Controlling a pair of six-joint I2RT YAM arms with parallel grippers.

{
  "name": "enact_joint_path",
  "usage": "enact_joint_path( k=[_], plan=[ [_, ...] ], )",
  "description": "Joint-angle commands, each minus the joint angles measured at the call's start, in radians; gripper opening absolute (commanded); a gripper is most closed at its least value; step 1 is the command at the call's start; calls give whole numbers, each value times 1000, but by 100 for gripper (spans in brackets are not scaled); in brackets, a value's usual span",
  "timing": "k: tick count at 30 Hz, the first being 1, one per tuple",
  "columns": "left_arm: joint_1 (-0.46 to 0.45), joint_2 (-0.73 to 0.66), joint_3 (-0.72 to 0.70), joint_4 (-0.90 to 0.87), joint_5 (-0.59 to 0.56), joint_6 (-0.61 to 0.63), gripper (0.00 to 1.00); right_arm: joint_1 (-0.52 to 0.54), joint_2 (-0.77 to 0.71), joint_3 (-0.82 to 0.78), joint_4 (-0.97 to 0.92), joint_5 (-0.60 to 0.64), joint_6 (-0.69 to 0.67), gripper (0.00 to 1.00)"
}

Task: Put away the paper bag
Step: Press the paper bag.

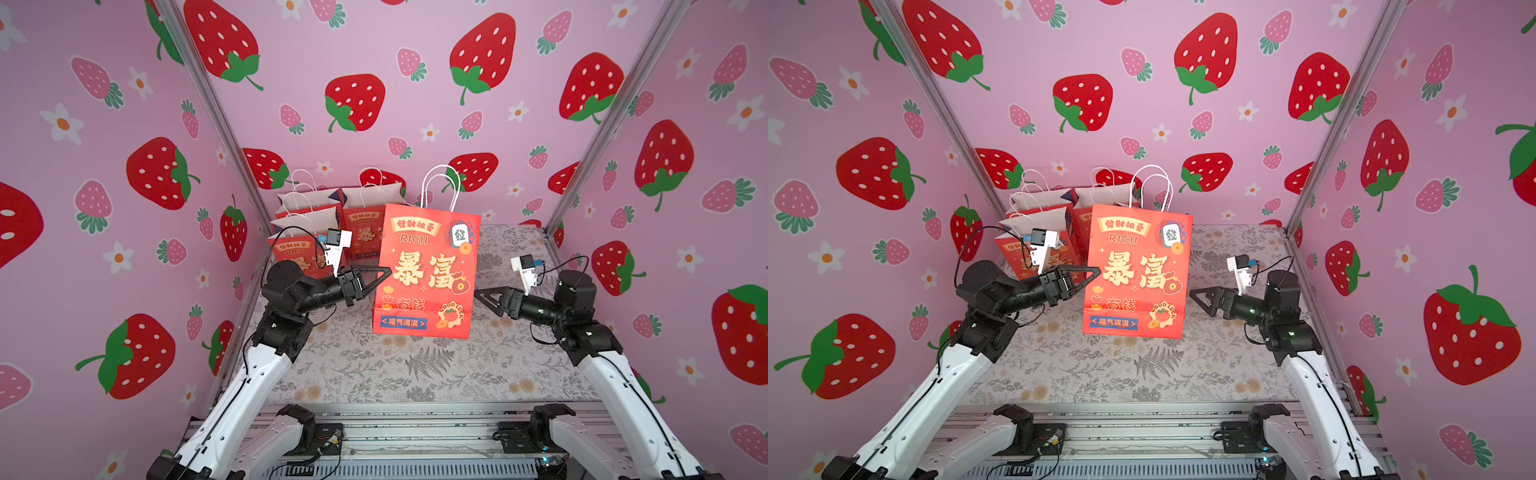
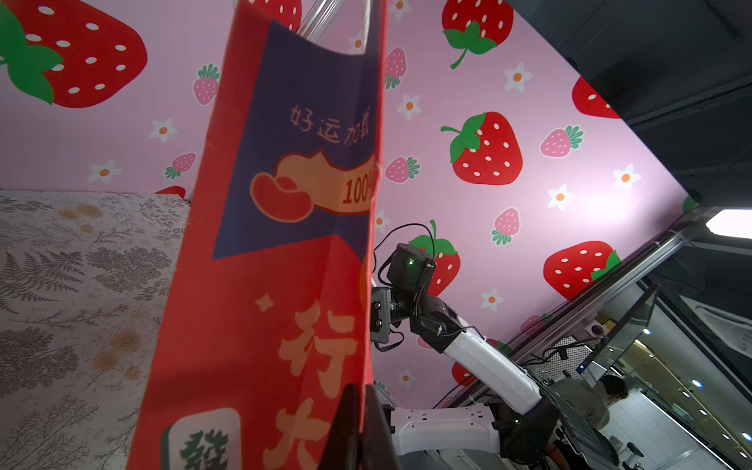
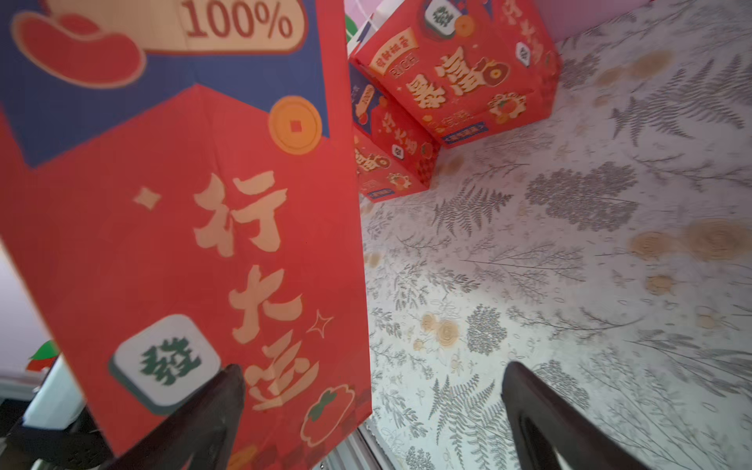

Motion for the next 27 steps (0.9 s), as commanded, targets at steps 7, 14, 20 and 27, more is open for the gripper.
enact_joint_path(
  k=[7,14,20,27],
  plan=[
    [2,1,37,193,30,-148,0,175,78,12,210,-157,16,100],
    [2,13,20,214,34,-156,0,265,121,29,268,-105,25,95],
    [2,29,1,188,40,-120,0,265,62,26,301,-52,55,88],
    [5,75,-28,186,48,-95,0,266,-49,58,282,-1,74,81]
  ],
)
